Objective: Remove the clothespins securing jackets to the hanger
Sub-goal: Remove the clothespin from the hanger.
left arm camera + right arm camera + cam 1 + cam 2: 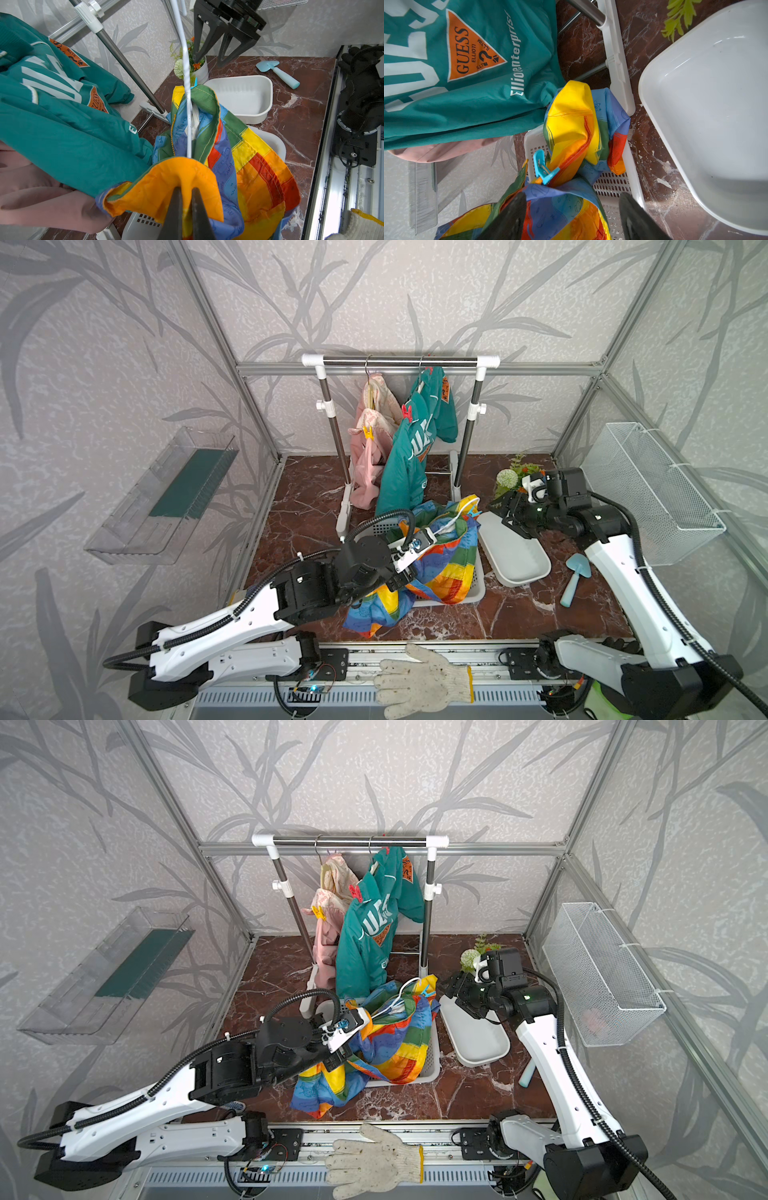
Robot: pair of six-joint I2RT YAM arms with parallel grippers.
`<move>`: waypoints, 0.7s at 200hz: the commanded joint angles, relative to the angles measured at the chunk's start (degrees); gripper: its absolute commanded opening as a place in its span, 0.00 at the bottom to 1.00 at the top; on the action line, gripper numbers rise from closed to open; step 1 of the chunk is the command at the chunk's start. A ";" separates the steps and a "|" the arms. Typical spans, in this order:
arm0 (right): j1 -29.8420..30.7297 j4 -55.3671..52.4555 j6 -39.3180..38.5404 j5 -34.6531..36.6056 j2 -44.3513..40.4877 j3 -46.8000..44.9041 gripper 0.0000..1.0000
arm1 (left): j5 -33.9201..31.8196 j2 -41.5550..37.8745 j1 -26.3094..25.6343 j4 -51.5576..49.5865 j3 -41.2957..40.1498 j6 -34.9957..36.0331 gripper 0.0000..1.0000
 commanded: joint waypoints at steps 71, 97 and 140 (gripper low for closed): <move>3.82 0.61 0.42 -0.53 7.08 2.93 0.68 | -1.46 0.94 -1.86 3.25 -0.25 5.37 0.00; 3.83 0.62 0.34 0.40 7.65 3.56 0.69 | -2.57 1.68 -2.67 2.50 -0.16 6.35 0.00; 3.83 -0.43 0.29 1.45 7.39 4.76 0.68 | -5.23 3.04 -3.99 2.13 0.28 7.55 0.00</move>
